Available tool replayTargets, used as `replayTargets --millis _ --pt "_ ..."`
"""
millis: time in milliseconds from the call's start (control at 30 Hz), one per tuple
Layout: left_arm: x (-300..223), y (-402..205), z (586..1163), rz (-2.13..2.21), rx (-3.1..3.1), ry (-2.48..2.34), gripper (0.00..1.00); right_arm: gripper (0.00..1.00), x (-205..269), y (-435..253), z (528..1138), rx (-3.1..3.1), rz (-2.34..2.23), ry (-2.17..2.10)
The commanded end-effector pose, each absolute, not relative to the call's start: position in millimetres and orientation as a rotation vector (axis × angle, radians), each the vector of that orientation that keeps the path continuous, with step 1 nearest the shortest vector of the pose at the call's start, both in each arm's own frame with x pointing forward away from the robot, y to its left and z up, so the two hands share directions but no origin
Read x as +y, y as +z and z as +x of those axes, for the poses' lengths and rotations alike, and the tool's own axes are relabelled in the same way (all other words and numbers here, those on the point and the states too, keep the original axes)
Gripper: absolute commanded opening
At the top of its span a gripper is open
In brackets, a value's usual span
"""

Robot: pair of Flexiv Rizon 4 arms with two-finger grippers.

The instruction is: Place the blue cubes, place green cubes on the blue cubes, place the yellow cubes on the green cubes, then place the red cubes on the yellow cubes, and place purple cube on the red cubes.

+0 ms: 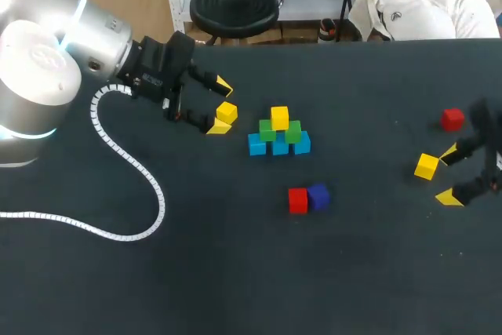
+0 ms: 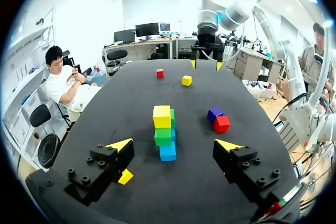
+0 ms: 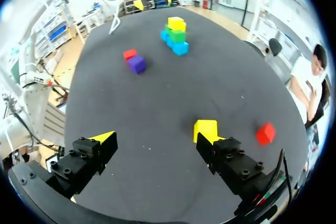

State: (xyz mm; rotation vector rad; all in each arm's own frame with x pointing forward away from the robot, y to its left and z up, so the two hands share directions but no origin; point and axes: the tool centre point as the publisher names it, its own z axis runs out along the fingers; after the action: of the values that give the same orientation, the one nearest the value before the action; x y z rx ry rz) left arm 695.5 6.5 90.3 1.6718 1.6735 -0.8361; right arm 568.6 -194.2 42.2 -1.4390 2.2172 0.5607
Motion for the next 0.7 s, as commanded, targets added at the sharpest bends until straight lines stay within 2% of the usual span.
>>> replayTargets --millis 33,700 --pt "7.5 89.7 695.6 1.672 1.669 -0.837 1.0 1.0 -197.3 37.7 570.9 2.206 -1.385 0.484" --pt "7.5 89.7 695.6 1.672 1.669 -0.837 1.0 1.0 -197.3 40.9 580.0 2.203 -1.387 0.535"
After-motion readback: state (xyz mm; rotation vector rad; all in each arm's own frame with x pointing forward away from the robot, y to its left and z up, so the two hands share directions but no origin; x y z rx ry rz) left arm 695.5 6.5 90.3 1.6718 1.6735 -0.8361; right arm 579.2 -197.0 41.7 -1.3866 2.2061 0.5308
